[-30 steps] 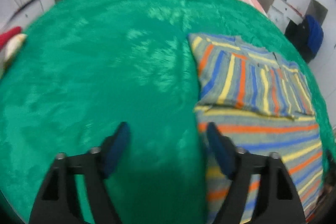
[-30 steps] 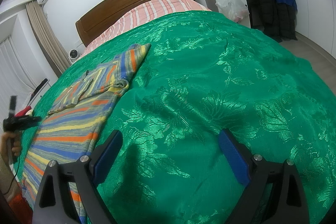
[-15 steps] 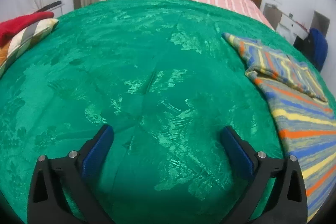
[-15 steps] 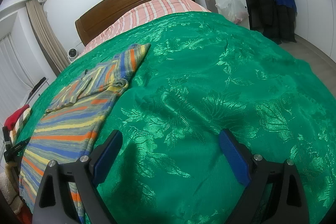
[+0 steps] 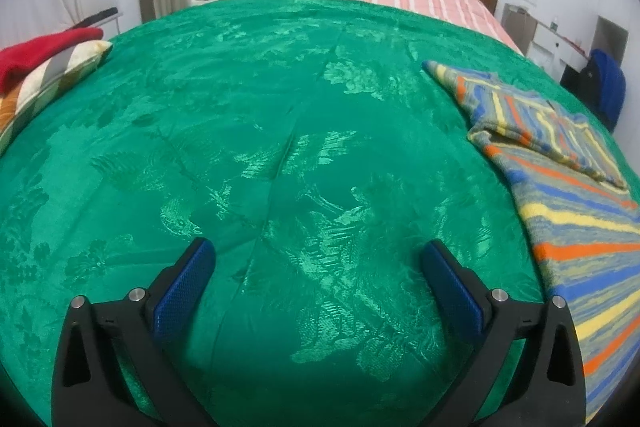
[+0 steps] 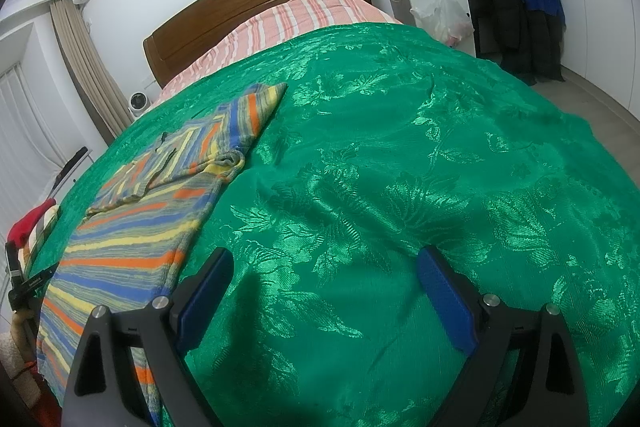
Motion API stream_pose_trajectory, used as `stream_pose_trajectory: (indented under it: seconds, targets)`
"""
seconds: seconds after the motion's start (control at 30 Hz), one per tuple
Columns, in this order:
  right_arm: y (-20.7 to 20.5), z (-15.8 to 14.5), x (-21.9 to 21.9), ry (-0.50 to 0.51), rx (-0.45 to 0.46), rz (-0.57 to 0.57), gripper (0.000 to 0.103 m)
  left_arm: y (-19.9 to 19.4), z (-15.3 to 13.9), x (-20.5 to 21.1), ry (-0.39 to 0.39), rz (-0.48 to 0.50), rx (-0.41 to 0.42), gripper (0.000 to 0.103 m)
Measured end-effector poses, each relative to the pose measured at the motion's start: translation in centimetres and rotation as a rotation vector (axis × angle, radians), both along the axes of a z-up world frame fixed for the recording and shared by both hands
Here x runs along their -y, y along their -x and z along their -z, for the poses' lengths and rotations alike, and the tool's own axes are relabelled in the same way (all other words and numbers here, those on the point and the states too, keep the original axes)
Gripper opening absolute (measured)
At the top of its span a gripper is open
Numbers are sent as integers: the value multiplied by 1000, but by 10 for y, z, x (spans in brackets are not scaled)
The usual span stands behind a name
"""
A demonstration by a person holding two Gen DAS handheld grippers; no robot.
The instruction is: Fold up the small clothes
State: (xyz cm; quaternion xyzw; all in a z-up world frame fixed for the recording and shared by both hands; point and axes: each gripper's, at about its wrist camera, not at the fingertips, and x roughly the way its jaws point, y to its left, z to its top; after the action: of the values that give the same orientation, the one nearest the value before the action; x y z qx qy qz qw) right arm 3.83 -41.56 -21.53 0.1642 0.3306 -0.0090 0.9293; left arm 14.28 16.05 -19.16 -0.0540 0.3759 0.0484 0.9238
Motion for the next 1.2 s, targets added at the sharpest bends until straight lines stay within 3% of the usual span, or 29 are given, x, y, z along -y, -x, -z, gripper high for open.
stream_pose_trajectory:
  seconds: [0.2, 0.93, 1.0, 1.07, 1.13, 1.2]
  targets:
    - [0, 0, 0, -1, 1, 0, 92, -1, 0, 4, -26, -6, -6, 103]
    - [1, 0, 0, 4, 1, 1, 92, 0, 0, 0, -10, -3, 5, 103]
    - [1, 0, 0, 4, -1, 1, 92, -2, -2, -1, -3, 2, -18, 102]
    - [-2, -2, 1, 1, -28, -10, 93, -6, -12, -2, 0, 21, -93, 100]
    - [-7, -11, 0, 14, -103, -32, 93, 4, -30, -6, 68, 60, -150, 93]
    - [1, -33, -6, -5, -141, -107, 92, 23, -45, -5, 152, 135, -160, 93]
